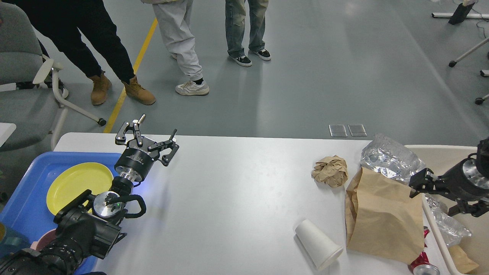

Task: Tidy desktop
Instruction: 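Push the brown paper bag further toward the bin with the right gripper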

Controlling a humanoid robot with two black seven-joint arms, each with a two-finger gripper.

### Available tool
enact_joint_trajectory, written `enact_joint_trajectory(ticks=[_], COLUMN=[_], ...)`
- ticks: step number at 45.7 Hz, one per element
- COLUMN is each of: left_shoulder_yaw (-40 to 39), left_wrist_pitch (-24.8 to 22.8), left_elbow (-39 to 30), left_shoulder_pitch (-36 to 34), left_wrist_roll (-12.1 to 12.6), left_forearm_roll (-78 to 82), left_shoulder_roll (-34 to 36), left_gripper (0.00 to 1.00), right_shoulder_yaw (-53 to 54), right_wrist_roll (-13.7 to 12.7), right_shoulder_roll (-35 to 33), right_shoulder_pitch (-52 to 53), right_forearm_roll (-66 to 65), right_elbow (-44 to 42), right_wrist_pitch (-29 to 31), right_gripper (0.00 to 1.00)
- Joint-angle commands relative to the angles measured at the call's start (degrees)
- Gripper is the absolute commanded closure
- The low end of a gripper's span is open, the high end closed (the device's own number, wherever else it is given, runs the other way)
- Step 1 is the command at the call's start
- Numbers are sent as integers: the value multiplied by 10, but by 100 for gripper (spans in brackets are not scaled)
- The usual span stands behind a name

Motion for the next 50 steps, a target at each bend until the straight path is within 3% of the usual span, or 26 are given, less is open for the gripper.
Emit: enact_joint_trajectory(ticks=[1, 12, 24, 26, 30, 34, 50], left_shoulder_yaw=[0, 0, 0, 0, 0, 0, 0], left_wrist_pitch=[0, 0, 0, 0, 0, 0, 0], left_elbow=[0, 0, 0, 0, 0, 0, 0], left_shoulder_pitch=[0, 0, 0, 0, -1, 0, 0], left_wrist_roll=[0, 0, 0, 1, 0, 0, 0], left_forearm_roll=[0, 0, 0, 0, 0, 0, 0], left_shoulder_roll=[0, 0, 0, 0, 0, 0, 0], left_gripper=[4, 4, 4, 4, 4, 4, 4], right_shoulder_yaw=[34, 78, 83, 84, 85, 85, 92], right_wrist_roll=[0, -1, 0, 0, 0, 1, 2], right_shoulder_roll=[1, 11, 27, 27, 27, 26, 22], right_shoulder_pitch=[-58, -122, -159, -159, -161, -161, -155], right_forearm_roll=[0, 1, 1, 2, 2, 2, 3], right_elbow=[-13, -29, -26, -24, -14, -3, 7], right_wrist_pitch=[-29, -78, -194, -205, -205, -201, -205], right_gripper=[0, 0, 4, 14, 48, 99, 100])
